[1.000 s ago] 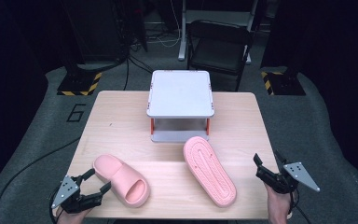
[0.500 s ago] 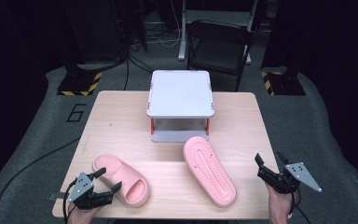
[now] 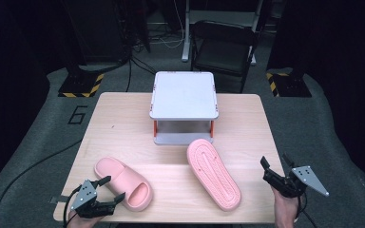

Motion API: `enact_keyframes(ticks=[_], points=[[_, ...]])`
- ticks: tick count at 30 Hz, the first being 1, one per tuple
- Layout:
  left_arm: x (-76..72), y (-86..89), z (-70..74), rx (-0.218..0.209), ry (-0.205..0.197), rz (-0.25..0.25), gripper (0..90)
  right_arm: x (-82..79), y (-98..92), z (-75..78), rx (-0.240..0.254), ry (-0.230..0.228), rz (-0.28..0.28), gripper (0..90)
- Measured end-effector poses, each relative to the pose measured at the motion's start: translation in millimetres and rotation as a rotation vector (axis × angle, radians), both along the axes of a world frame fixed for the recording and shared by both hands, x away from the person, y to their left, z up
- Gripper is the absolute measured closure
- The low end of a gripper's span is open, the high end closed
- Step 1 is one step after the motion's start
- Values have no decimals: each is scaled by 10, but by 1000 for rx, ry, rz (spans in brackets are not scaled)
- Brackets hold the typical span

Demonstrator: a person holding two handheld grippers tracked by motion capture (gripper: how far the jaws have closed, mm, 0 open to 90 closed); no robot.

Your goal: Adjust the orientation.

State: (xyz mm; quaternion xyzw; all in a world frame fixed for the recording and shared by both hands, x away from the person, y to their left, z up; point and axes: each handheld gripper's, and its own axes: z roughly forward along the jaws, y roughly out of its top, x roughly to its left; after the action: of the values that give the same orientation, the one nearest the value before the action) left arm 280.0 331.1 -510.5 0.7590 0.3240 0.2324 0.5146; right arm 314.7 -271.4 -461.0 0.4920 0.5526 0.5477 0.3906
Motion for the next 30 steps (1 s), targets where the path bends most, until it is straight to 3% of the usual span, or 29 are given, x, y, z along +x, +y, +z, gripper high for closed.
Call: enact_keyframes(ticks=[1, 8, 15, 17, 22, 26, 28, 30], points=[[-12, 8, 0, 19, -1, -7, 161, 3, 0, -2, 2, 0, -1, 155], [41, -59, 1, 28, -6, 12, 158, 13, 6, -13, -1, 7, -1, 156], [254, -301, 9, 27, 5, 79, 162, 2, 6, -5, -3, 3, -1, 157], [363, -413, 20, 14, 27, 131, 170, 5, -6, -9, 5, 6, -3, 159], [573, -546, 21, -11, 45, 196, 179, -2, -27, -7, 9, 4, -5, 161], [703, -586, -5, -84, 88, 256, 184, -3, -32, -8, 7, 2, -2, 165], [720, -581, -11, -95, 100, 251, 185, -2, -34, -9, 6, 4, 0, 166], [698, -568, -15, -123, 116, 230, 281, -5, -37, -9, 8, 5, 1, 169]])
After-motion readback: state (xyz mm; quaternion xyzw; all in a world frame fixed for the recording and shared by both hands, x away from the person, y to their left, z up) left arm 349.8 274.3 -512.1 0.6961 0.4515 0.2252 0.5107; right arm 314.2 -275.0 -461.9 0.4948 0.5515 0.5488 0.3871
